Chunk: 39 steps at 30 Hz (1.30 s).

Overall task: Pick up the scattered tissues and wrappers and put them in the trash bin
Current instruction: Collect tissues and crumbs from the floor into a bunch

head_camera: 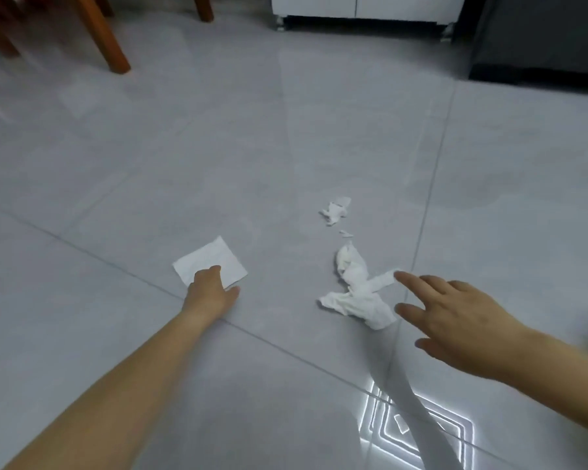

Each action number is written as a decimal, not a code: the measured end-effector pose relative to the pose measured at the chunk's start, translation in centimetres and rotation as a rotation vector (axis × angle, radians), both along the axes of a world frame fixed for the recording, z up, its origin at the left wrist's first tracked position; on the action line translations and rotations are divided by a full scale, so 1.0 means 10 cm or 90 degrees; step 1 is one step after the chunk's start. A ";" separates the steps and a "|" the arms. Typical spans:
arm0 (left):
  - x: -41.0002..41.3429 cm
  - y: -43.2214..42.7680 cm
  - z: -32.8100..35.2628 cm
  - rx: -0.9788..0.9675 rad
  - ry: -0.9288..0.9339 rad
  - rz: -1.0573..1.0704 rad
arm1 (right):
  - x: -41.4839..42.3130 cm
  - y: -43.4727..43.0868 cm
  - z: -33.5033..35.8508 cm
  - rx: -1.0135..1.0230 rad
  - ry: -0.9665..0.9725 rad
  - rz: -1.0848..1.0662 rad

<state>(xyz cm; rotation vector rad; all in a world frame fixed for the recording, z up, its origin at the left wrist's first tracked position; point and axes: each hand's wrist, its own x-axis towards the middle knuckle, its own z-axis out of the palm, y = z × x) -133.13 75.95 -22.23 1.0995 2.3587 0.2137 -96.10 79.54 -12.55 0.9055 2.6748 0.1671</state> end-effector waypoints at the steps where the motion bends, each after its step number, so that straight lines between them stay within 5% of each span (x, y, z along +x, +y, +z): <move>1: -0.10 -0.03 -0.08 0.018 0.017 0.015 | -0.16 0.04 -0.12 -0.013 0.002 -0.021; 5: -0.20 0.00 -0.31 0.099 0.064 0.000 | -0.66 0.29 -0.54 -0.054 0.009 -0.155; 10: 0.26 0.18 -0.58 0.133 0.037 -0.215 | -1.04 0.92 -0.76 -0.075 0.158 -0.339; 14: 0.58 0.32 -0.71 0.180 0.068 -0.293 | -1.25 1.42 -0.94 -0.051 0.134 -0.395; 20: 0.76 0.31 -0.90 0.206 0.032 -0.290 | -1.41 1.87 -1.15 -0.110 0.144 -0.497; 31: 0.83 0.29 -0.93 0.193 0.024 -0.285 | -1.48 2.50 -1.33 -0.252 0.050 -0.258; 39: 0.82 0.29 -0.93 0.173 0.037 -0.302 | -1.26 2.04 -1.32 -0.245 0.333 -0.359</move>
